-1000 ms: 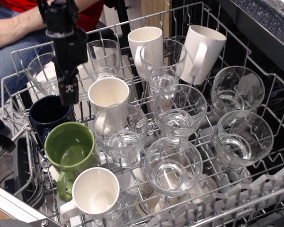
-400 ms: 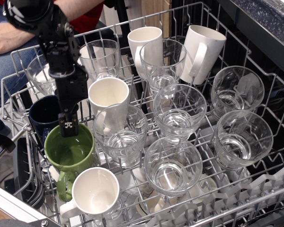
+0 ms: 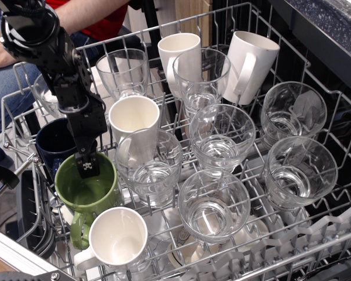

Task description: Pick up green mug

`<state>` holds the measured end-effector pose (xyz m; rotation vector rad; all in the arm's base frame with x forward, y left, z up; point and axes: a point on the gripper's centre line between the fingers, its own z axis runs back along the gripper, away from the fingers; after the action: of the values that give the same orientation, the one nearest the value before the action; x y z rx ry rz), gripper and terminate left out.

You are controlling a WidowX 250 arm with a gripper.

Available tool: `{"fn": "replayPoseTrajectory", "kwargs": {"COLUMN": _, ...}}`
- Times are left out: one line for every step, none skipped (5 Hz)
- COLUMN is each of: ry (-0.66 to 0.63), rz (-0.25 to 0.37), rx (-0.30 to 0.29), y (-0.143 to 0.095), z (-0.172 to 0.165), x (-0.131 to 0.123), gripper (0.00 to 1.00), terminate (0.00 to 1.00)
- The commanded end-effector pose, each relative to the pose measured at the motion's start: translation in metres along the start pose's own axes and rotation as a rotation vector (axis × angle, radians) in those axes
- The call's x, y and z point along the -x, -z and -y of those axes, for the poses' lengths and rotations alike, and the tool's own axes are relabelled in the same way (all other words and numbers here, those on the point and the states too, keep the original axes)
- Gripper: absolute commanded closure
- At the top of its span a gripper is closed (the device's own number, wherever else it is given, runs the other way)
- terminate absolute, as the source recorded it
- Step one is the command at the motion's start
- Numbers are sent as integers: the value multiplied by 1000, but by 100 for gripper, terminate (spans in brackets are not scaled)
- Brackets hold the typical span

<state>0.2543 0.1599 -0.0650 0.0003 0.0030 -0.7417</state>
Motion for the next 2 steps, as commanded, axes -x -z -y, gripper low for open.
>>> {"fn": "replayPoseTrajectory", "kwargs": {"ry": 12, "rz": 15, "rx": -36, "y": -2, "z": -3, "x": -1, "gripper": 100, "terminate": 0}}
{"fn": "replayPoseTrajectory", "kwargs": {"ry": 21, "rz": 11, "rx": -38, "y": -4, "z": 1, "x": 2, "gripper": 100, "terminate": 0}}
